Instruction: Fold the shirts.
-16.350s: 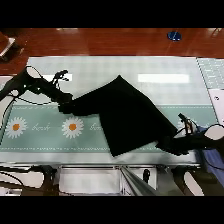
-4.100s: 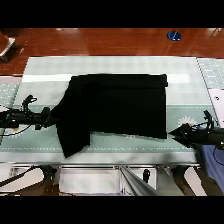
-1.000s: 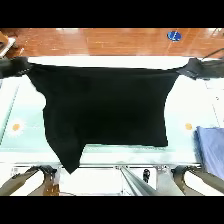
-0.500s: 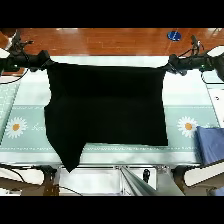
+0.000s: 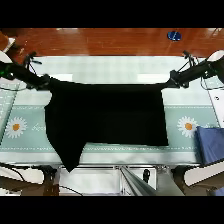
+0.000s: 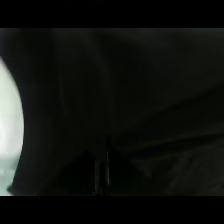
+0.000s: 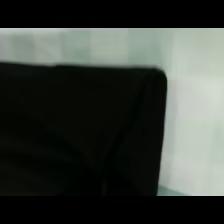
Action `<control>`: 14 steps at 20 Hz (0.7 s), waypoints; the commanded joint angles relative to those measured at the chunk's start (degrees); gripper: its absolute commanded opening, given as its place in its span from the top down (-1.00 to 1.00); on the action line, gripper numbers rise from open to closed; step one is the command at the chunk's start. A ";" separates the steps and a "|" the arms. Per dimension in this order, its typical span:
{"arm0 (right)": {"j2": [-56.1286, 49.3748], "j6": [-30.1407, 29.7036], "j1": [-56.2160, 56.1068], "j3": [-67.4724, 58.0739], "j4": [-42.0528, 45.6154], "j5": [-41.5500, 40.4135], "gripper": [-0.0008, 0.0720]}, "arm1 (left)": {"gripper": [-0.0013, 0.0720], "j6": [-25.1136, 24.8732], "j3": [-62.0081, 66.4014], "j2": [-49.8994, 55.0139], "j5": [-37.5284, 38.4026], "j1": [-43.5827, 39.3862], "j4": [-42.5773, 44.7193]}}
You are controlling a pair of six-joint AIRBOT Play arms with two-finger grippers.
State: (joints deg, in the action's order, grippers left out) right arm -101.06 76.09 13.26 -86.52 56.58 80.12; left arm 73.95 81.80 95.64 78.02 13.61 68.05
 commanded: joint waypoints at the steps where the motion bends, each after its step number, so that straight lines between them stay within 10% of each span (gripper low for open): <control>1: -0.02 -0.11 0.09 5.31 1.36 1.90 0.91 | 0.90 -0.02 -7.65 -0.02 0.09 -0.20 3.34; 10: -0.02 1.97 -0.02 6.56 1.38 3.23 0.88 | 0.90 -0.42 -10.16 0.02 1.51 -0.90 3.37; 11: -0.02 2.10 -0.31 6.56 1.44 3.28 0.55 | 0.82 0.09 -10.03 0.00 1.75 -0.87 3.37; 13: 0.04 2.93 -1.25 6.54 1.01 4.66 -0.14 | -0.36 1.42 -9.94 -0.33 4.24 -0.90 3.37; 14: 0.24 2.97 -1.33 6.54 0.42 5.90 -0.15 | -0.42 2.03 -9.77 -0.68 6.29 -0.87 3.39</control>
State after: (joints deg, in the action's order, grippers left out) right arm -101.03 78.13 12.56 -80.05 58.04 83.46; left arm 74.48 71.83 95.39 80.23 12.75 71.83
